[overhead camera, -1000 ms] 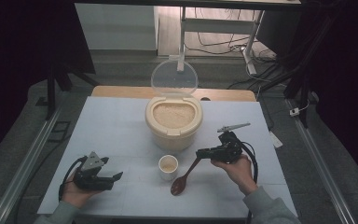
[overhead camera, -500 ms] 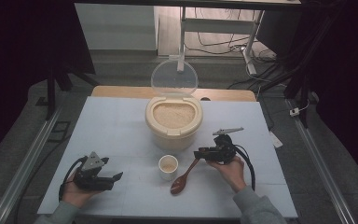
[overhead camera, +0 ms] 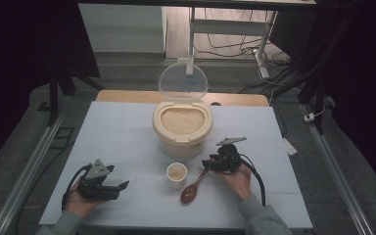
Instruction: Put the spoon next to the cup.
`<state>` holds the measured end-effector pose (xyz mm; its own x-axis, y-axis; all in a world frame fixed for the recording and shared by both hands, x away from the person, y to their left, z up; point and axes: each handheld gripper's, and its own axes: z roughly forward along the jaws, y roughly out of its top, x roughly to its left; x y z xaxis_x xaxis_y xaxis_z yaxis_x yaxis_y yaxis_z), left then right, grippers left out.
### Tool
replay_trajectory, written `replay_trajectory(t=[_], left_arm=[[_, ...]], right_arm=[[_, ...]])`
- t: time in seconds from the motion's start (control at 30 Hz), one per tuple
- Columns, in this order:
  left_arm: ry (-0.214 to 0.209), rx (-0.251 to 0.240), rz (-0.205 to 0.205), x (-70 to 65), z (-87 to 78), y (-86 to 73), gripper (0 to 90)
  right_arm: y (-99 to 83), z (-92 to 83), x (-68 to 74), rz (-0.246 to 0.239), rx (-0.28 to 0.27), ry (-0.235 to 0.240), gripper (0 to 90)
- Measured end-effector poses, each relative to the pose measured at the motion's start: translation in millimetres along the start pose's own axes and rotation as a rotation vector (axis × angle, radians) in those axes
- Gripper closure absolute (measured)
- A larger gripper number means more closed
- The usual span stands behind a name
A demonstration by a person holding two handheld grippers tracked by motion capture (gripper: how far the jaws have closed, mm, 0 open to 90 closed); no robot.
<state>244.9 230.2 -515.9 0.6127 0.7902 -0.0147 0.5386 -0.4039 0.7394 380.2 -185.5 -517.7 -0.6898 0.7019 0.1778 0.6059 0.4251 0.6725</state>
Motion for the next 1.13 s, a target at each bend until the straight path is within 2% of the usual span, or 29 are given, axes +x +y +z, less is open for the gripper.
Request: replay_trajectory(t=[0.07,0.17,0.23,0.33,0.37,0.4,0.43,0.5,0.53,0.6,0.7,0.77,0.87,1.0,1.13], left_arm=[[0.000,0.001,-0.001,0.0,0.1,0.0,20.1],[0.001,0.001,0.000,-0.1,0.3,0.0,20.1],[0.000,-0.001,-0.001,-0.2,-0.2,-0.1,20.1],[0.000,-0.004,-0.001,0.1,-1.0,-0.3,20.1],[0.000,-0.004,-0.001,0.1,-1.0,-0.3,20.1],[0.000,-0.004,-0.002,0.2,-1.0,-0.3,20.1],[-0.001,-0.005,-0.002,0.0,-1.1,-0.3,20.1],[-0.001,-0.005,0.000,-0.4,-1.1,0.0,20.1],[-0.001,-0.005,0.000,-0.6,-1.0,0.1,20.1],[-0.001,-0.005,0.001,-1.1,-0.9,0.6,20.1],[-0.001,-0.005,-0.001,-1.2,-0.6,1.0,20.1],[-0.002,-0.007,-0.001,-1.5,-0.6,1.2,20.1],[-0.001,-0.008,-0.002,-1.7,-0.4,1.4,20.1],[-0.002,-0.011,-0.001,-1.7,-0.9,1.5,20.1],[-0.002,-0.016,-0.001,-1.2,-1.2,1.6,20.0]], right_arm=[[-0.2,0.3,0.8,-0.012,0.002,-0.024,48.0],[-0.6,0.2,-0.1,-0.009,-0.007,-0.030,47.2],[-0.7,-5.7,-0.7,-0.009,-0.044,-0.049,45.4],[-2.7,-18.2,-0.8,-0.015,-0.091,-0.042,45.1],[-2.7,-18.2,-0.8,-0.015,-0.091,-0.042,45.1],[-6.8,-29.6,-0.4,-0.037,-0.117,-0.044,45.3],[-6.8,-29.6,-0.4,-0.037,-0.117,-0.044,45.3],[-18.1,-48.5,-1.0,-0.068,-0.152,-0.041,45.6],[-18.1,-48.5,-1.0,-0.068,-0.152,-0.041,45.6],[-30.5,-64.5,-2.9,-0.084,-0.186,-0.033,45.6],[-36.5,-73.4,-3.0,-0.105,-0.191,-0.042,45.5],[-46.8,-87.5,-1.5,-0.155,-0.205,-0.037,45.2],[-54.5,-96.7,-1.1,-0.175,-0.217,-0.022,44.6],[-63.4,-107.0,-5.0,-0.172,-0.227,-0.013,44.6],[-67.4,-109.4,-7.5,-0.169,-0.229,-0.003,44.7]])
